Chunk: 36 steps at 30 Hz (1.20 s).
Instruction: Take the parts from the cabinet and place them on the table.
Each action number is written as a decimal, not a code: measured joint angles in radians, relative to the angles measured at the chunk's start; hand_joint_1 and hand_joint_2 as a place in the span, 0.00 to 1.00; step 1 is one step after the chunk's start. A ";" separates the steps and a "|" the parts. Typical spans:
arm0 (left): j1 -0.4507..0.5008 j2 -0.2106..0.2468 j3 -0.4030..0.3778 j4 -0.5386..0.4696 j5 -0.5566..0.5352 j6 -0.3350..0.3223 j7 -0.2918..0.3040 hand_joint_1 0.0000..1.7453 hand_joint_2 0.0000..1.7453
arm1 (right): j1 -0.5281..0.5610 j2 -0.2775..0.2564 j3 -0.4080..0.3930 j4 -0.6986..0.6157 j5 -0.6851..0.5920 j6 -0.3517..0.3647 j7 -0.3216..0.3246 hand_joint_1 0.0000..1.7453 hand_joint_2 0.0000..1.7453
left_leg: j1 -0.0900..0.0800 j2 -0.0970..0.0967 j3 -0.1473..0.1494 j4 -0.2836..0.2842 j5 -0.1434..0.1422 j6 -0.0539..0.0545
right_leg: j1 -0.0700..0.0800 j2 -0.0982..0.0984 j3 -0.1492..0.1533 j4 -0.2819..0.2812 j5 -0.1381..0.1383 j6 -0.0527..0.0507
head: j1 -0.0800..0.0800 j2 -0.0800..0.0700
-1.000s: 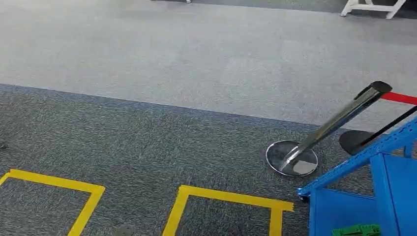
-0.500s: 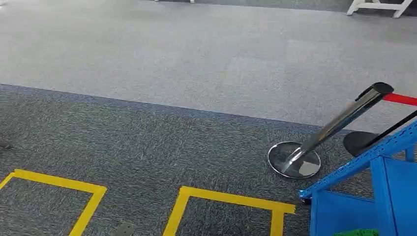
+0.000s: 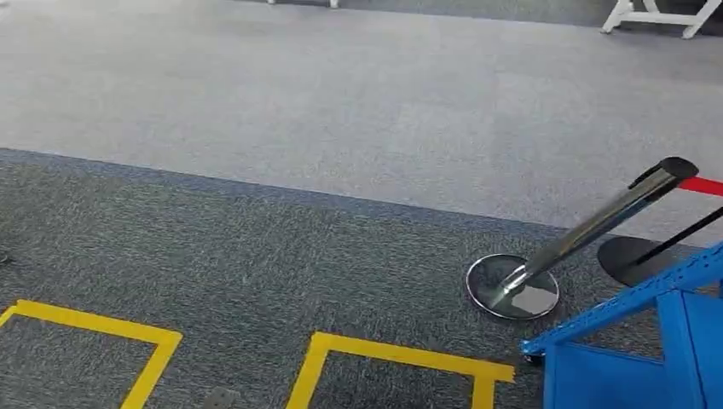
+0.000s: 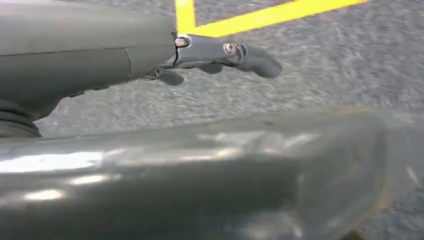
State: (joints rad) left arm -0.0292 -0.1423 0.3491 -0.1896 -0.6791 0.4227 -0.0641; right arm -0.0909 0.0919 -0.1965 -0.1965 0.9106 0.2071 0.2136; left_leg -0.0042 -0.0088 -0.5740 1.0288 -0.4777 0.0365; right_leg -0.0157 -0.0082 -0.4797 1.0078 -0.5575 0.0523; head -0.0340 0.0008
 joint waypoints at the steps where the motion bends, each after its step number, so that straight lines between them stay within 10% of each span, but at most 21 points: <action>1: 0.001 0.003 0.001 0.000 0.000 0.000 0.000 0.00 0.00 | 0.000 0.000 0.000 0.000 0.000 0.000 -0.001 0.00 0.00 | 0.002 0.002 0.012 -0.004 -0.004 0.006 | 0.000 0.004 -0.011 0.028 -0.016 0.001 | 0.003 0.000; 4: -0.004 -0.001 0.001 0.000 0.000 0.000 0.000 0.00 0.00 | -0.003 0.000 0.000 0.000 0.000 0.000 -0.001 0.00 0.00 | -0.001 0.001 0.017 -0.004 -0.016 0.018 | 0.000 0.007 -0.154 0.249 -0.099 0.008 | 0.011 0.000; 6: 0.000 -0.001 0.001 0.000 0.000 0.000 0.000 0.00 0.00 | 0.001 0.000 -0.001 0.000 -0.002 0.000 -0.001 0.00 0.00 | -0.001 -0.001 0.029 -0.004 -0.028 0.017 | 0.001 0.007 -0.214 0.300 -0.090 0.009 | 0.012 0.000; 10: 0.002 -0.003 0.002 0.000 0.000 0.000 -0.001 0.00 0.00 | 0.005 -0.002 -0.002 0.000 -0.001 0.000 -0.001 0.00 0.00 | 0.001 -0.003 0.071 -0.006 -0.061 0.005 | 0.003 0.008 -0.134 0.047 0.096 0.002 | 0.011 0.000; 11: -0.003 -0.003 0.002 0.000 0.000 0.000 -0.001 0.00 0.00 | 0.004 -0.002 -0.002 0.001 -0.002 0.000 -0.001 0.00 0.00 | -0.002 -0.004 0.076 0.000 -0.064 0.000 | 0.008 0.006 -0.147 0.027 0.053 -0.003 | 0.011 0.000; 15: -0.002 -0.003 0.002 0.001 0.000 0.001 0.000 0.00 0.00 | 0.005 -0.002 -0.002 0.001 -0.001 0.000 -0.002 0.00 0.00 | -0.004 -0.003 0.075 0.009 -0.064 -0.020 | 0.004 0.004 -0.122 0.023 0.086 -0.035 | 0.010 0.000; 17: -0.004 -0.003 0.002 0.001 -0.001 0.000 0.000 0.00 0.00 | 0.005 -0.003 -0.003 0.001 0.000 0.000 -0.001 0.00 0.00 | 0.000 0.001 0.014 0.119 -0.070 -0.030 | 0.004 0.001 -0.112 0.010 0.084 -0.043 | 0.006 0.000; 20: -0.004 -0.003 0.002 0.001 -0.001 0.000 0.000 0.00 0.00 | 0.000 -0.003 -0.003 0.001 0.000 -0.001 -0.002 0.00 0.00 | 0.005 0.001 -0.091 0.286 -0.170 -0.042 | 0.005 0.002 -0.107 0.010 0.076 -0.052 | 0.007 0.000; 22: -0.001 -0.003 0.002 0.001 -0.001 0.000 0.000 0.00 0.00 | 0.002 -0.003 -0.003 0.001 0.000 0.000 -0.001 0.00 0.00 | 0.007 0.001 -0.099 0.263 -0.140 -0.044 | 0.006 0.004 -0.100 0.010 0.071 -0.051 | 0.007 0.000; 25: -0.002 -0.003 0.002 0.001 -0.001 0.000 0.000 0.00 0.00 | 0.002 -0.003 -0.003 0.001 0.000 0.000 -0.001 0.00 0.00 | 0.006 0.003 -0.009 0.032 0.005 -0.030 | 0.006 0.005 -0.088 0.010 0.065 -0.047 | 0.006 0.000; 27: -0.007 -0.002 0.002 0.001 -0.001 0.000 0.000 0.00 0.00 | 0.001 -0.003 -0.003 0.001 0.000 -0.001 -0.002 0.00 0.00 | -0.002 0.003 -0.006 0.010 -0.053 -0.020 | 0.009 0.004 -0.092 0.013 0.062 -0.035 | 0.006 0.000; 31: 0.000 -0.004 0.002 0.001 -0.001 0.000 0.000 0.00 0.00 | 0.001 -0.003 -0.003 0.000 0.000 0.000 -0.002 0.00 0.00 | 0.003 0.006 0.007 -0.011 0.000 0.000 | 0.005 0.006 -0.095 0.023 0.048 -0.012 | 0.005 0.000; 36: -0.004 -0.005 0.002 0.001 -0.003 0.000 0.000 0.00 0.00 | 0.003 -0.002 -0.002 0.001 0.000 0.000 -0.002 0.00 0.00 | 0.002 0.005 0.005 -0.013 0.001 0.010 | 0.005 0.007 -0.238 0.314 -0.083 0.000 | 0.014 0.000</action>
State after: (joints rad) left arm -0.0327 -0.1469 0.3513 -0.1888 -0.6825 0.4223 -0.0645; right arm -0.0878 0.0896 -0.1987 -0.1957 0.9110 0.2075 0.2121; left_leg -0.0020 -0.0035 -0.5687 1.0159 -0.4764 0.0462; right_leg -0.0111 -0.0011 -0.7181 1.3222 -0.6405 0.0522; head -0.0198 0.0008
